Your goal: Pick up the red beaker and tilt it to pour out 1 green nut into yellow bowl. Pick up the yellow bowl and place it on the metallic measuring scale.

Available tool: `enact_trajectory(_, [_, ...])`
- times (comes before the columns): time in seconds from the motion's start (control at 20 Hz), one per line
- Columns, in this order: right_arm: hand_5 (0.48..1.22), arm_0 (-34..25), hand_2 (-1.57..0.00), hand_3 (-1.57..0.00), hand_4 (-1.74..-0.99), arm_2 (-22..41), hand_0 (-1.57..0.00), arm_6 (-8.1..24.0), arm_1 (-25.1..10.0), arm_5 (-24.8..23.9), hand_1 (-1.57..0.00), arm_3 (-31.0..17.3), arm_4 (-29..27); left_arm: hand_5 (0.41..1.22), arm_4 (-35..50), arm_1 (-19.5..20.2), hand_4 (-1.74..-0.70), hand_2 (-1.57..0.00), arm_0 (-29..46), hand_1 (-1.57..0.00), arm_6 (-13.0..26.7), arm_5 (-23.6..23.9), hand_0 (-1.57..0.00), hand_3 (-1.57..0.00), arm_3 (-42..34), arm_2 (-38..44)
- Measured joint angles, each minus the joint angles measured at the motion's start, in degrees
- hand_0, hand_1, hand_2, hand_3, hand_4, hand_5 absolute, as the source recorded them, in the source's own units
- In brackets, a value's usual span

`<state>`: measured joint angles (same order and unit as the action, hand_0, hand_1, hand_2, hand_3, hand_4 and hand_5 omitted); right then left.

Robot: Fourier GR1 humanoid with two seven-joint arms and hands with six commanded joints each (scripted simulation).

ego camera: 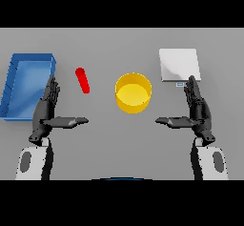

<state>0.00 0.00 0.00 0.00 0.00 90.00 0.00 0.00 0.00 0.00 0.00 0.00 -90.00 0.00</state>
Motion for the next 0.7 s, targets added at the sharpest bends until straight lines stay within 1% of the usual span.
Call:
enact_trajectory(0.25, [0.578, -0.41, 0.00, 0.00, -1.071, -0.59, 0.00, 0.13, -0.60, 0.28, 0.00, -0.39, -0.51, 0.660, -0.70, -0.82, -1.14, 0.00, 0.10, 0.00, 0.03, 0.53, 0.00, 0.00, -0.16, -0.76])
enact_trajectory(0.3, [0.578, -0.24, 0.00, 0.00, -1.071, -0.72, 0.00, 0.00, -0.68, 0.45, 0.00, -0.48, -0.71, 0.660, -0.88, -0.97, -1.14, 0.00, -0.14, 0.00, 0.60, 0.74, 0.00, 0.00, 0.01, -0.85])
enact_trajectory(0.35, [0.577, 1.50, 0.00, 0.00, -1.072, 1.79, 0.00, -5.02, -2.87, -1.41, 0.00, 1.73, 5.87, 0.660, -3.75, 0.53, -1.14, 0.00, 2.44, 0.00, -1.93, 0.18, 0.00, 0.00, -3.46, -3.27])
enact_trajectory(0.4, [0.576, 2.40, 0.00, 0.00, -1.066, 3.56, 0.00, -6.42, -4.13, -2.52, 0.00, 3.46, 10.01, 0.660, -6.24, 1.32, -1.14, 0.00, 4.09, 0.00, -2.08, 0.04, 0.00, 0.00, -5.59, -5.24])
enact_trajectory(0.45, [0.577, 3.46, 0.00, 0.00, -1.064, 4.87, 0.00, -6.80, -4.56, -3.25, 0.00, 4.62, 12.70, 0.662, -7.73, 1.63, -1.14, 0.00, 5.47, 0.00, -1.27, -0.08, 0.00, 0.00, -8.32, -6.87])
enact_trajectory(0.5, [0.581, 4.35, 0.00, 0.00, -1.071, 5.81, 0.00, -6.49, -4.73, -3.65, 0.00, 5.51, 14.47, 0.660, -8.71, 2.52, -1.14, 0.00, 6.42, 0.00, 0.43, -0.26, 0.00, 0.00, -9.61, -7.42])
enact_trajectory(0.6, [0.592, 4.34, 0.00, 0.00, -1.103, 5.58, 0.00, -6.21, -5.65, -3.27, 0.00, 6.01, 14.50, 0.655, -8.90, 3.16, -1.14, 0.00, 7.52, 0.00, 2.12, -0.71, 0.00, 0.00, -11.56, -7.89])
enact_trajectory(0.65, [0.600, 4.66, 0.00, 0.00, -1.118, 5.37, 0.00, -6.42, -5.90, -2.18, 0.00, 6.45, 13.22, 0.652, -8.48, 3.47, -1.14, 0.00, 7.33, 0.00, 3.33, -1.27, 0.00, 0.00, -11.73, -7.86])
enact_trajectory(0.7, [0.607, 4.49, 0.00, 0.00, -1.131, 5.70, 0.00, -5.68, -5.62, -1.86, 0.00, 6.75, 13.06, 0.650, -8.83, 3.27, -1.14, 0.00, 6.79, 0.00, 4.63, -1.21, 0.00, 0.00, -11.41, -8.16])
